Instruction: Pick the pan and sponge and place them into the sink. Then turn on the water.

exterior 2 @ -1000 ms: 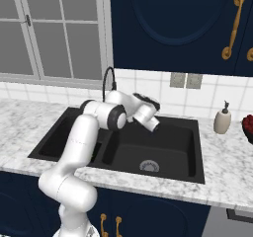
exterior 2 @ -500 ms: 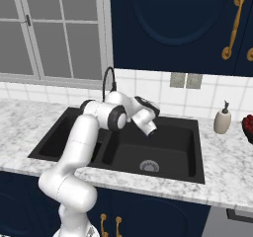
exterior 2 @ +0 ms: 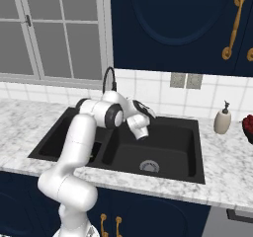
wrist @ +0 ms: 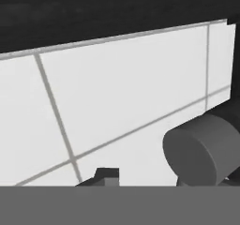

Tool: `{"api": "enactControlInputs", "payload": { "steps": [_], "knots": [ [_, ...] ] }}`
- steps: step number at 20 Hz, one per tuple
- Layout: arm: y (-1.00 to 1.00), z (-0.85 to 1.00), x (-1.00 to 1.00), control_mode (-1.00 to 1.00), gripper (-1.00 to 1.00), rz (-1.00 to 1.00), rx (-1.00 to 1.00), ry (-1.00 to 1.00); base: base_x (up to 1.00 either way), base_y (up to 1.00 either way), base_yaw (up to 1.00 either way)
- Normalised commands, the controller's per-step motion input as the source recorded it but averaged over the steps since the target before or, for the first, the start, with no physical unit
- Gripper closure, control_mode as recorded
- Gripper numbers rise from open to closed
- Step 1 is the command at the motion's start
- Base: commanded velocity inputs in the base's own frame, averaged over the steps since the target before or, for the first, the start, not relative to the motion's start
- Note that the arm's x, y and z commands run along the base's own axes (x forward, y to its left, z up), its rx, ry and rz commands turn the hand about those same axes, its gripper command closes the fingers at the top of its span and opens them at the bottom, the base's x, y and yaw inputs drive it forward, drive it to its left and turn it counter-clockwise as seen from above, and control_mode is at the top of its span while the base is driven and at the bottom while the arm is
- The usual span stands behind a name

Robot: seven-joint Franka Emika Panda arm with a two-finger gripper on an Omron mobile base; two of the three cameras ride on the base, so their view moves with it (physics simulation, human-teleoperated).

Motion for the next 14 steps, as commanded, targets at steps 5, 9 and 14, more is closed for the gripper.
{"api": "enactControlInputs", "payload": {
  "steps": [5, 9, 14],
  "knots": [
    [-1.0, 0.33, 0.32, -1.0, 1.0, -0.14, 0.28, 0.23, 0.0, 0.0, 0.0],
    [-1.0, 0.31, 0.42, -1.0, 1.0, -0.08, 0.32, 0.27, 0.0, 0.0, 0.0],
    [-1.0, 0.29, 0.35, -1.0, 1.0, -0.01, 0.36, 0.26, 0.0, 0.0, 0.0]
  ]
}}
